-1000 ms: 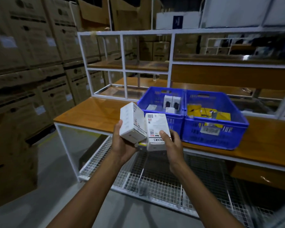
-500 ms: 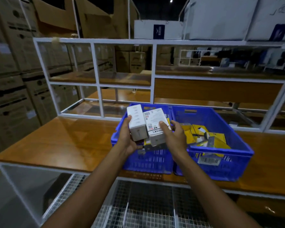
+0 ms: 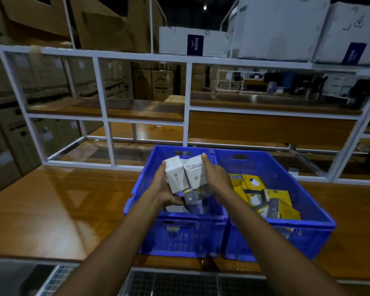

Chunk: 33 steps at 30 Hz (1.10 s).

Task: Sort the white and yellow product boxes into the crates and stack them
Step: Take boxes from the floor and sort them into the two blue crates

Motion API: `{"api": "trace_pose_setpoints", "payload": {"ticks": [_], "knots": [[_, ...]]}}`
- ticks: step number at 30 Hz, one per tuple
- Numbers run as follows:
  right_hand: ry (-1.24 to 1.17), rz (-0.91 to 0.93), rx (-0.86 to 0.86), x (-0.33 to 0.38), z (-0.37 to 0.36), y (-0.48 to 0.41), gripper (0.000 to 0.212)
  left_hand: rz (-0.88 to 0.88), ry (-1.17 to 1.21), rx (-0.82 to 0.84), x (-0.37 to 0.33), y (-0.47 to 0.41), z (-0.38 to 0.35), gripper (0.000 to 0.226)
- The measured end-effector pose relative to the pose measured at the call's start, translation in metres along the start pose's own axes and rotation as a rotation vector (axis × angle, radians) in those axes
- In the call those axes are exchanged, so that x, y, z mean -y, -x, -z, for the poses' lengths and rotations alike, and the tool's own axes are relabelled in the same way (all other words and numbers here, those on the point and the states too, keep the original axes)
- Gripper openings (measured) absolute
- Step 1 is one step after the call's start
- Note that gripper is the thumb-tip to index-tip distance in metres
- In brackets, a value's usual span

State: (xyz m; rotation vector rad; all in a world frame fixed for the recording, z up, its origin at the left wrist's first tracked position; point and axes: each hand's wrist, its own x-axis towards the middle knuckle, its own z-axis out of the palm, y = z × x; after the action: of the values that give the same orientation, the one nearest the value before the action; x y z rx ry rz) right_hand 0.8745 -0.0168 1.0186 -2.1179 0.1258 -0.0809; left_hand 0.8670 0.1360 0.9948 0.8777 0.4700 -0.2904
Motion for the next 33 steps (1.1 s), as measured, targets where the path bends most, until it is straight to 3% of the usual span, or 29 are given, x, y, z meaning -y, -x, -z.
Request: {"api": "trace_pose_setpoints", "payload": {"ticks": [3,5,7,9,11,13,15,18,21,28,31,33], "knots": [[0.122,-0.035,0.055,0.0,-0.003,-0.018,0.107,0.048,0.02,-0.027,0.002,-0.021,0.004,0.099],[0.169,-0.044,0.079,-0.005,-0.008,-0.029,0.103,0.078,0.034,-0.029,0.002,-0.032,0.008,0.107],[0.2,-0.042,0.104,-0.01,-0.01,-0.033,0.085,0.099,0.024,-0.024,0.001,-0.034,0.009,0.108],[0.184,-0.018,0.134,-0.014,-0.01,-0.032,0.062,0.061,-0.047,-0.021,0.0,-0.028,0.006,0.093],[0.167,0.041,0.141,-0.021,-0.009,-0.033,0.038,-0.007,-0.151,-0.047,0.001,-0.033,0.004,0.057],[0.089,0.085,0.115,-0.026,-0.007,-0.029,0.046,-0.048,-0.187,-0.065,0.002,-0.036,0.0,0.029],[-0.041,0.137,0.079,-0.033,-0.006,-0.019,0.059,-0.115,-0.176,-0.055,0.005,-0.039,-0.005,0.017],[-0.143,0.211,0.015,-0.048,-0.003,-0.007,0.076,-0.207,-0.228,-0.009,0.019,-0.051,-0.011,0.023],[-0.228,0.171,-0.027,-0.063,0.007,-0.008,0.082,-0.292,-0.292,0.029,0.034,-0.057,-0.022,0.027],[-0.322,-0.004,-0.199,-0.106,0.045,-0.028,0.073,-0.321,-0.481,0.09,0.063,-0.064,-0.073,0.008],[-0.393,-0.056,-0.284,-0.123,0.071,-0.035,0.067,-0.313,-0.527,0.157,0.078,-0.07,-0.1,0.011],[-0.395,-0.087,-0.319,-0.134,0.089,-0.039,0.064,-0.302,-0.566,0.171,0.088,-0.078,-0.115,0.028]]}}
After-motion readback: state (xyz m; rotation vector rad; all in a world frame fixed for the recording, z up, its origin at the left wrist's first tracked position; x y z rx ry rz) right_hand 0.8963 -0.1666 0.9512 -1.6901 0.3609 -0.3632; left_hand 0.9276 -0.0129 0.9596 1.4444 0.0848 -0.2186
